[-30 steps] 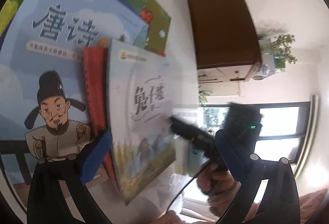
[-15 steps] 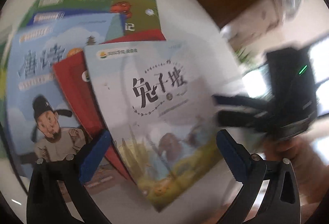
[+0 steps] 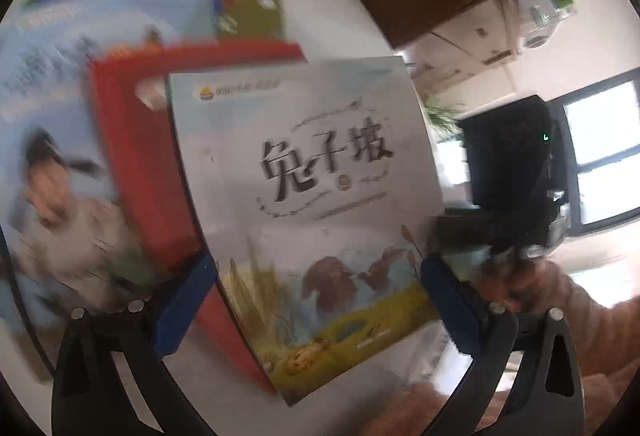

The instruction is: Organize books

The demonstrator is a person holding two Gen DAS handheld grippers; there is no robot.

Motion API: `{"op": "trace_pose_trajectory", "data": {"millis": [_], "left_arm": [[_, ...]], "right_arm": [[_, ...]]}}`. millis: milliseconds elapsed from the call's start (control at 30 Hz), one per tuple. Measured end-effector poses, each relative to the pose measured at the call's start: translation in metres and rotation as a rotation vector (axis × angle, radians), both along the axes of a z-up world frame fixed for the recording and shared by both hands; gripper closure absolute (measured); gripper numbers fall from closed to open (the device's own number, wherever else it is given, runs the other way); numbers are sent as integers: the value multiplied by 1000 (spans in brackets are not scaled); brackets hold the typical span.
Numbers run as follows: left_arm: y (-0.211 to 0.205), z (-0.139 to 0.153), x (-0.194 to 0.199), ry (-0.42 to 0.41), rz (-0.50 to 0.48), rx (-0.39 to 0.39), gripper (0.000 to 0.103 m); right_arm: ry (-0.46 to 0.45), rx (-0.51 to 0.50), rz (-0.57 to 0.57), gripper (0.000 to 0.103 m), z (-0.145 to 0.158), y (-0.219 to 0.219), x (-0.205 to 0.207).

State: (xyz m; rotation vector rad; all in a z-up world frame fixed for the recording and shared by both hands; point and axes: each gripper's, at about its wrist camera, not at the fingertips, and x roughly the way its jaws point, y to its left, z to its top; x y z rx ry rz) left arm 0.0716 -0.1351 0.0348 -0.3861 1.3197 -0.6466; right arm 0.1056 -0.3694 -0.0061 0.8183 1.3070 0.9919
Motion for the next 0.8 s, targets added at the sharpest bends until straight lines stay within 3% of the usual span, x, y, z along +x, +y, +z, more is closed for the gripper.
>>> {"op": "trace_pose_trajectory", "data": {"millis": [100,133,233,333,400,467,500,533,567,633,667,733,800], "left_arm": [[-21,5,-16,-90,-66,151,2],[-23,6,-18,-106,-78,170,2],[-23,7,-19,-112,-88,196,4],[-29,10,-21,-149,-83,289,23],[-25,12,-23,-168,-62,323,48],[-15,14,-20,-155,-18,287,59],[-10,17,-19,-135,-12,189,80],[-11,19,-19,-112,-15,112,83],[-13,23,-19,-124,-28,116,83],[-34,29,-27,-203,-105,258,83],[-37,28,-30,-214,-123,286,82],[-43,26,-39,-205,-124,287,80],[-28,24,-42,-161,-74,271,80]], "right_arm": [[-68,-132,137,47,4,45,-3],[-96,-202,152,50,3,54,-3],[-57,-223,76,70,-6,50,0],[-83,-267,62,76,0,55,-1],[-114,-289,70,77,9,60,-2],[-135,-289,70,78,18,62,-1],[-134,-275,68,78,19,62,0],[-129,-263,64,78,20,63,1],[-123,-256,63,82,19,64,3],[-96,-222,75,85,16,69,3],[-108,-244,90,86,16,76,2],[-124,-285,103,86,16,86,1],[-88,-262,58,87,10,83,3]]}}
